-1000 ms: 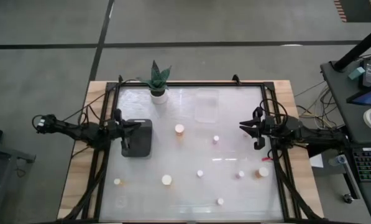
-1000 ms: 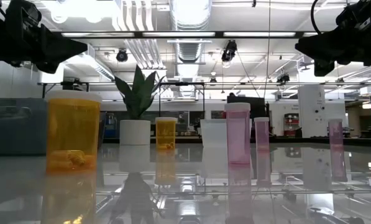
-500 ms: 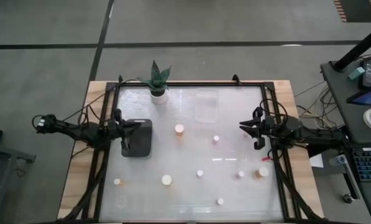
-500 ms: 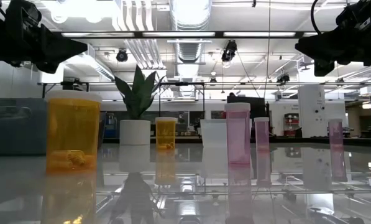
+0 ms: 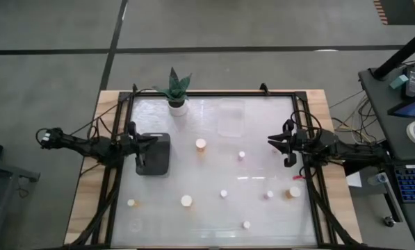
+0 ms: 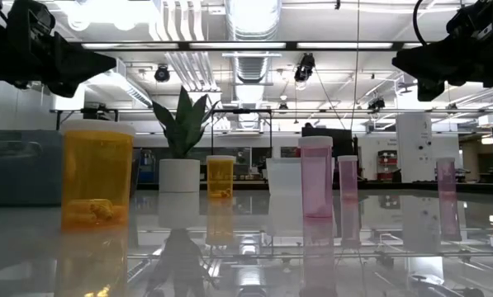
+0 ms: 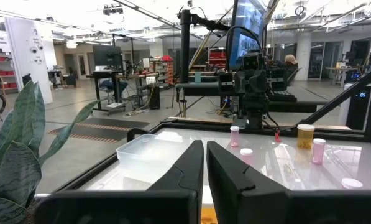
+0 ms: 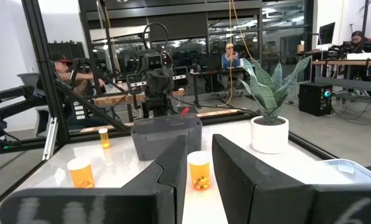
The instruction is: Pick and place medicine bottles into bin by pill shape (circle, oval)
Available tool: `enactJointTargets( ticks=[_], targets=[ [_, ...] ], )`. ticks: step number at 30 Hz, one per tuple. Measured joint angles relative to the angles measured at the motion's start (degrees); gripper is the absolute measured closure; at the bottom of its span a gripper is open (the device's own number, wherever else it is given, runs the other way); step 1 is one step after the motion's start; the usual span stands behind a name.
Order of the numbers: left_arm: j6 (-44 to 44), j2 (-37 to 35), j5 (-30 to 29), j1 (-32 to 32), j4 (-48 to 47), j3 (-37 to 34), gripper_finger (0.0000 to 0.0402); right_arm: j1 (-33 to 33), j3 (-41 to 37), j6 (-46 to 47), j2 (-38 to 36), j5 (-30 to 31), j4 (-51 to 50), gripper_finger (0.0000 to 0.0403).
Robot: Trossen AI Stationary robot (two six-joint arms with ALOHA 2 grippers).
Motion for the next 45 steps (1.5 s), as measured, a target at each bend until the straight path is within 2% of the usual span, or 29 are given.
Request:
enactJointTargets(
  ticks=[17, 19, 23, 26, 28, 30, 33, 36, 38, 41, 45],
  targets=[
    [0.0, 0.0, 0.0, 0.0, 0.0, 0.0, 0.0398, 0.0, 0.0, 0.0, 0.0, 0.0, 0.0, 0.0335],
    [0.0, 0.0, 0.0, 0.0, 0.0, 0.0, 0.0398, 0.0, 0.0, -2.5, 0.0, 0.0, 0.0, 0.0335],
    [0.0, 0.0, 0.0, 0.0, 0.0, 0.0, 0.0398, 0.0, 0.0, -13.3, 0.0, 0.0, 0.0, 0.0335],
    [-1.3, 0.0, 0.1, 0.0, 0.3, 0.0, 0.0398, 0.0, 0.0, -15.4, 0.0, 0.1, 1.0, 0.0335],
    [-10.4, 0.0, 2.0, 0.0, 0.6, 0.0, 0.0398, 0.0, 0.0, -13.6, 0.0, 0.0, 2.1, 0.0335],
    [-21.3, 0.0, 4.4, 0.0, 0.6, 0.0, 0.0398, 0.0, 0.0, -6.8, 0.0, -0.1, 1.7, 0.0335],
    [-23.9, 0.0, 4.3, 0.0, 1.9, 0.0, 0.0398, -0.1, 0.0, 2.1, 0.0, 0.1, 1.8, 0.0335],
    [-24.0, 0.2, 4.3, 0.0, 5.2, 0.0, 0.0398, -0.1, 0.0, 5.4, 0.0, 0.8, 1.8, 0.0335],
    [-24.0, 0.2, 4.3, 0.0, 8.8, 0.0, 0.0398, -0.1, 0.0, 7.5, 0.0, 4.1, 1.8, 0.0335],
    [-23.9, 0.3, 4.8, 0.0, 14.3, 0.0, 0.0398, -0.2, 0.0, 10.6, 0.0, 12.7, 2.0, 0.0335],
    [-23.5, 0.7, 6.1, 0.0, 19.9, 0.0, 0.0398, -0.2, 0.0, 7.9, 0.0, 22.2, 2.3, 0.0335]
  ],
)
